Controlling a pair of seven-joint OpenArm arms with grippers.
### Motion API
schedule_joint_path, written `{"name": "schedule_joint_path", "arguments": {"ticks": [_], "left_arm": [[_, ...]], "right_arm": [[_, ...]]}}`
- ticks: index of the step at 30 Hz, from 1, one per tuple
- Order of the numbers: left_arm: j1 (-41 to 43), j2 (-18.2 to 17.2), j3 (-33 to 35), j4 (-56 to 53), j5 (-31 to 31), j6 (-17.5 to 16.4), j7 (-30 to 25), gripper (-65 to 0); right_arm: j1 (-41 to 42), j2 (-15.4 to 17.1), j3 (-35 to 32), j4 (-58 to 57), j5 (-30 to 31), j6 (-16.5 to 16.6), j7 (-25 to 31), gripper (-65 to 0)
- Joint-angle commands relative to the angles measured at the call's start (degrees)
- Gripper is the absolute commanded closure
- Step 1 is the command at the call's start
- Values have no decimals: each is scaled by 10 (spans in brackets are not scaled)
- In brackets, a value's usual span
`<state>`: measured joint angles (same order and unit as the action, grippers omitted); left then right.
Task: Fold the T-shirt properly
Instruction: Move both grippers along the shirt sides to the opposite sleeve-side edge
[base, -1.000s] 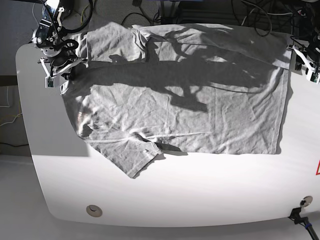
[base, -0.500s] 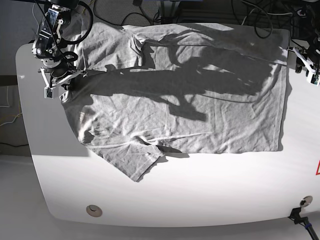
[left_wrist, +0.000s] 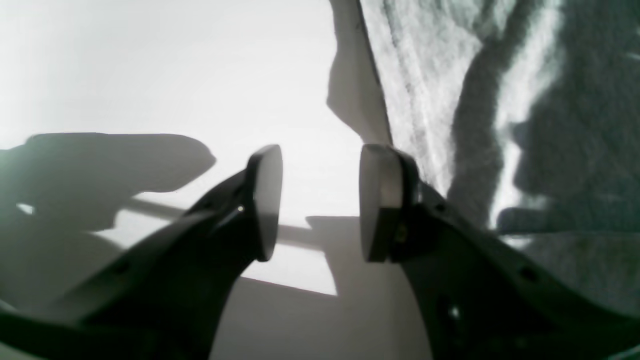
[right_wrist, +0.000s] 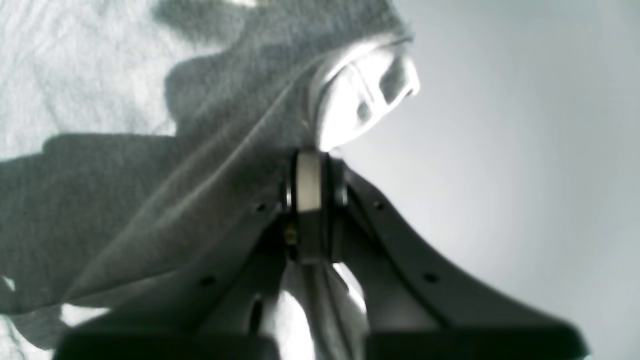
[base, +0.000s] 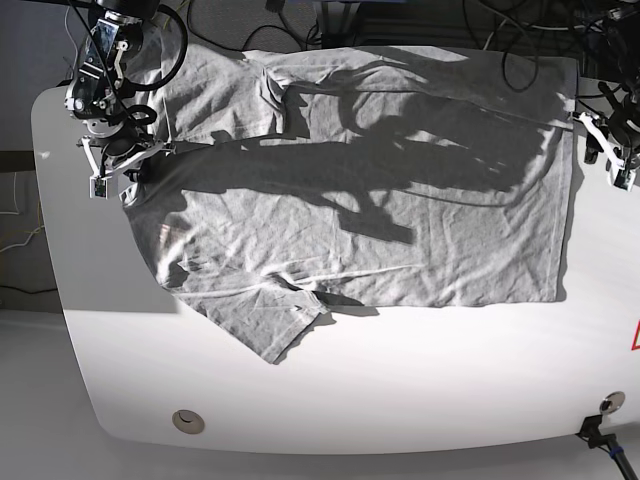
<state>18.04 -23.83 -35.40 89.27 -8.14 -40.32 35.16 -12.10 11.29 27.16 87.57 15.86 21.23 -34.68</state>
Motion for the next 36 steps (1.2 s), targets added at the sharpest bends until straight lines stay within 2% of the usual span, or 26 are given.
{"name": "schedule_joint_path", "arguments": {"ticks": [1, 3, 16, 27, 33, 36], "left_arm": [[-11, -11, 4, -9, -8, 3, -13, -288], [-23, -11, 18, -25, -9, 3, -13, -328], [-87, 1, 78, -108, -8, 3, -14, -330], [-105, 1, 83, -136, -8, 3, -15, -329], [-140, -2, 83, -166, -7, 3, -15, -329], [-154, -1, 83, -169, 24, 3, -16, -329]], "right_arm": [[1, 5, 1, 2, -5, 0, -13, 0], [1, 5, 1, 2, -5, 0, -13, 0], [-1, 6, 1, 2, -5, 3, -13, 0], [3, 6, 1, 2, -5, 3, -13, 0], [41, 7, 1, -40, -5, 3, -13, 0], [58, 18, 1, -73, -6, 3, -12, 0]]}}
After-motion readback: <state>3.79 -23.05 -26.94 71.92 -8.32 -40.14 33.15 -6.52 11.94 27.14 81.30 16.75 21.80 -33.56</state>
